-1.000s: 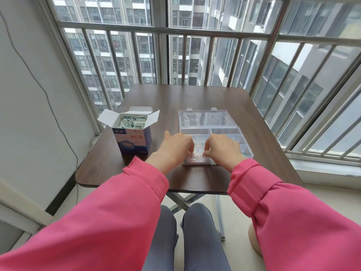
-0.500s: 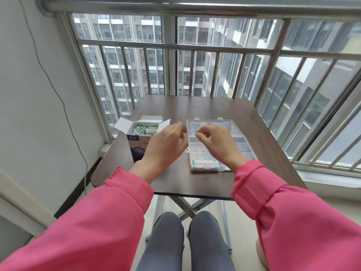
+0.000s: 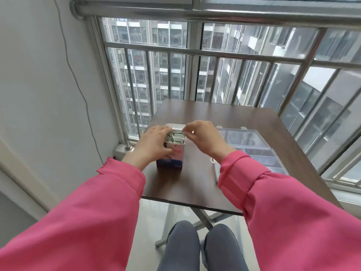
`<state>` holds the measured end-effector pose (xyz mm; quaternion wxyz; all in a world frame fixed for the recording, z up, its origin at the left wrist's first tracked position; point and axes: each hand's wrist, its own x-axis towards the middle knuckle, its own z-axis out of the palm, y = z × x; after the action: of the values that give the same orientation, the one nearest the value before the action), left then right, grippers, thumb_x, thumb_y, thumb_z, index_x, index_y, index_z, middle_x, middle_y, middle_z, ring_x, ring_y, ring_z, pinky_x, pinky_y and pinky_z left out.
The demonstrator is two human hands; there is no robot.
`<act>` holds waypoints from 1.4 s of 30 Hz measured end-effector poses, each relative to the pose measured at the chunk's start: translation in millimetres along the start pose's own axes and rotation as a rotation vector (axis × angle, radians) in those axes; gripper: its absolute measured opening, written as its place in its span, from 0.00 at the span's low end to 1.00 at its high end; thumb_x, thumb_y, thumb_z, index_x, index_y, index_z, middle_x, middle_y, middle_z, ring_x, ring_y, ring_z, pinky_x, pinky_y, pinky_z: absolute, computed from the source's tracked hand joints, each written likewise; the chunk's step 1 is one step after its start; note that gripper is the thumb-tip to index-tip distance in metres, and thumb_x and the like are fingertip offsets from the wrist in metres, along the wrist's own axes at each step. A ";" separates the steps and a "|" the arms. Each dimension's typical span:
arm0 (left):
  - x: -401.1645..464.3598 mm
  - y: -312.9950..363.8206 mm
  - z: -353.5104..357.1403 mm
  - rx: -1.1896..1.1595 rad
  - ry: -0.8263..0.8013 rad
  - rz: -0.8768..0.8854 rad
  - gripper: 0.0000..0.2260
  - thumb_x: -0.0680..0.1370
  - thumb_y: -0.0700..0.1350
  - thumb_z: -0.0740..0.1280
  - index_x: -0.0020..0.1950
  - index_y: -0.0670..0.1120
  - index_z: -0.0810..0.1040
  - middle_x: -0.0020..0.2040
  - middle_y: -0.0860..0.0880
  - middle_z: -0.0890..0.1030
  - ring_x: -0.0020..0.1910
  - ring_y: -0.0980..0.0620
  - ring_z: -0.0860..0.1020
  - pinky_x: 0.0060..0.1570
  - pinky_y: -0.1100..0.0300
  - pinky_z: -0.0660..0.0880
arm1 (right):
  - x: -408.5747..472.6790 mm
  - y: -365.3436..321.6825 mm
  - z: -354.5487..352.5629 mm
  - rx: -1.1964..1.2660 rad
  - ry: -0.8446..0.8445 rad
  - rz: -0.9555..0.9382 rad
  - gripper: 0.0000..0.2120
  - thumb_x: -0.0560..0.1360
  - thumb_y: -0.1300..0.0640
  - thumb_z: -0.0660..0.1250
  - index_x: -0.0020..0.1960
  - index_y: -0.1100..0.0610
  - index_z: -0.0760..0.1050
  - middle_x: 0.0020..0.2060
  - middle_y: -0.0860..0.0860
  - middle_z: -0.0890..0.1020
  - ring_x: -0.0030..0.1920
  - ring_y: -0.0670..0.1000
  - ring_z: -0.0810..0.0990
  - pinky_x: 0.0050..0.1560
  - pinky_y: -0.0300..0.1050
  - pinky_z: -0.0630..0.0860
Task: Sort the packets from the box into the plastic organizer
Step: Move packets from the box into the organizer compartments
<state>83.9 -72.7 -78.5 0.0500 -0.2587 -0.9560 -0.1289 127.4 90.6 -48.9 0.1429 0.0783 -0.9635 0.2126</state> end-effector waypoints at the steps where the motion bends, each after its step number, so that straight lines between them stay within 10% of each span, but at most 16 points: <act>1: -0.3 -1.9 1.1 -0.023 0.024 0.007 0.34 0.71 0.50 0.73 0.73 0.47 0.64 0.73 0.49 0.65 0.72 0.49 0.61 0.70 0.59 0.55 | 5.4 -1.9 1.7 -0.003 -0.009 0.010 0.09 0.77 0.57 0.65 0.52 0.58 0.82 0.48 0.55 0.83 0.51 0.55 0.79 0.52 0.48 0.74; 19: 3.3 -6.5 -0.6 0.058 0.112 -0.003 0.31 0.67 0.54 0.74 0.68 0.51 0.70 0.66 0.52 0.74 0.64 0.50 0.72 0.60 0.57 0.65 | 34.8 -14.1 16.2 -0.336 -0.163 0.020 0.09 0.78 0.57 0.59 0.52 0.59 0.75 0.51 0.56 0.79 0.53 0.60 0.76 0.44 0.50 0.71; 27: 4.3 -3.8 -3.1 0.080 0.109 -0.022 0.28 0.67 0.54 0.74 0.65 0.51 0.72 0.60 0.52 0.76 0.59 0.49 0.74 0.56 0.57 0.67 | 29.5 -5.5 4.4 0.146 -0.018 0.091 0.05 0.74 0.66 0.62 0.50 0.63 0.73 0.40 0.56 0.79 0.35 0.50 0.76 0.31 0.31 0.69; 32: 1.9 -1.7 -5.8 0.079 0.074 -0.039 0.29 0.68 0.54 0.74 0.66 0.51 0.71 0.62 0.52 0.75 0.62 0.50 0.72 0.58 0.56 0.66 | 29.5 -5.5 6.0 0.210 0.061 0.086 0.06 0.72 0.66 0.66 0.47 0.62 0.80 0.38 0.57 0.82 0.33 0.51 0.80 0.37 0.40 0.77; 39: -3.2 3.0 -8.5 0.039 -0.071 -0.055 0.40 0.69 0.62 0.71 0.75 0.49 0.59 0.76 0.50 0.59 0.76 0.51 0.52 0.73 0.48 0.47 | 15.3 -1.9 -17.4 0.714 0.270 0.287 0.05 0.73 0.68 0.66 0.47 0.62 0.78 0.35 0.55 0.80 0.29 0.43 0.79 0.25 0.34 0.73; 42: -2.9 23.1 -17.1 -0.169 0.180 0.040 0.38 0.72 0.60 0.68 0.76 0.45 0.59 0.77 0.49 0.56 0.76 0.50 0.51 0.73 0.54 0.47 | 1.9 4.5 -25.2 0.919 0.279 0.376 0.06 0.74 0.67 0.67 0.42 0.57 0.77 0.29 0.48 0.81 0.26 0.40 0.79 0.25 0.33 0.71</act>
<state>98.6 -59.5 -57.4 0.1162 -0.2685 -0.9280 -0.2306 130.7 105.3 -28.1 0.1803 -0.0705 -0.7399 0.6442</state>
